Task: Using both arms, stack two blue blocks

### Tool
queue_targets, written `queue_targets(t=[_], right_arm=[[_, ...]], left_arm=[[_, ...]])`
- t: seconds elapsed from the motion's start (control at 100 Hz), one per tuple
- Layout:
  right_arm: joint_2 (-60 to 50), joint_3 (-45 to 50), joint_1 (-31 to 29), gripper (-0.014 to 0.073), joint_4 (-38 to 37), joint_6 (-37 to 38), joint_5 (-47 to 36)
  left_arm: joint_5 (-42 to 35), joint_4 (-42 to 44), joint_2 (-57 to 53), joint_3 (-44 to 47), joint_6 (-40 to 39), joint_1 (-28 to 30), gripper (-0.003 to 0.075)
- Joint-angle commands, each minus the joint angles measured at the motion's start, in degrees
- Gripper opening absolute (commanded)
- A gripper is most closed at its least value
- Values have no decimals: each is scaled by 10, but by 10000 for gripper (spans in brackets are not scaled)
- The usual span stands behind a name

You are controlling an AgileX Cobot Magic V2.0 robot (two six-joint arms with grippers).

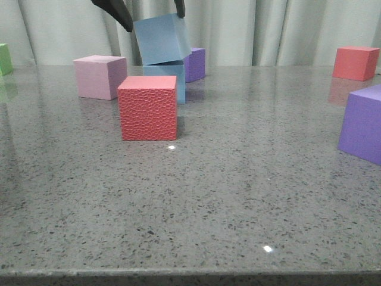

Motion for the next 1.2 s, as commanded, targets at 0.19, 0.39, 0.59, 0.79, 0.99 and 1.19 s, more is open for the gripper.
queue_targets(t=[0.19,0.39,0.59,0.79,0.99,1.19], right_arm=[[-13,-13,-4,248,-34,-1,-37],[-13,-13,-4,248,-34,-1,-37],[-13,-13,-4,248,-34,-1,-37],[-13,-13,-4,248,-36,-1,-38],[-14,-13,-4,248,-36,-1,-43],[-31,-13,-4,248,-40,-1,-54]], left_arm=[[-32,-6,-41,-18,1,-5,582],[-31,-7,-43,-18,2,-9,582],[-32,-3,-43,-18,6,-23,578],[-32,-1,-49,-18,13,-24,578],[-32,22,-70,-18,16,-25,563],[-26,52,-97,-17,19,-25,477]])
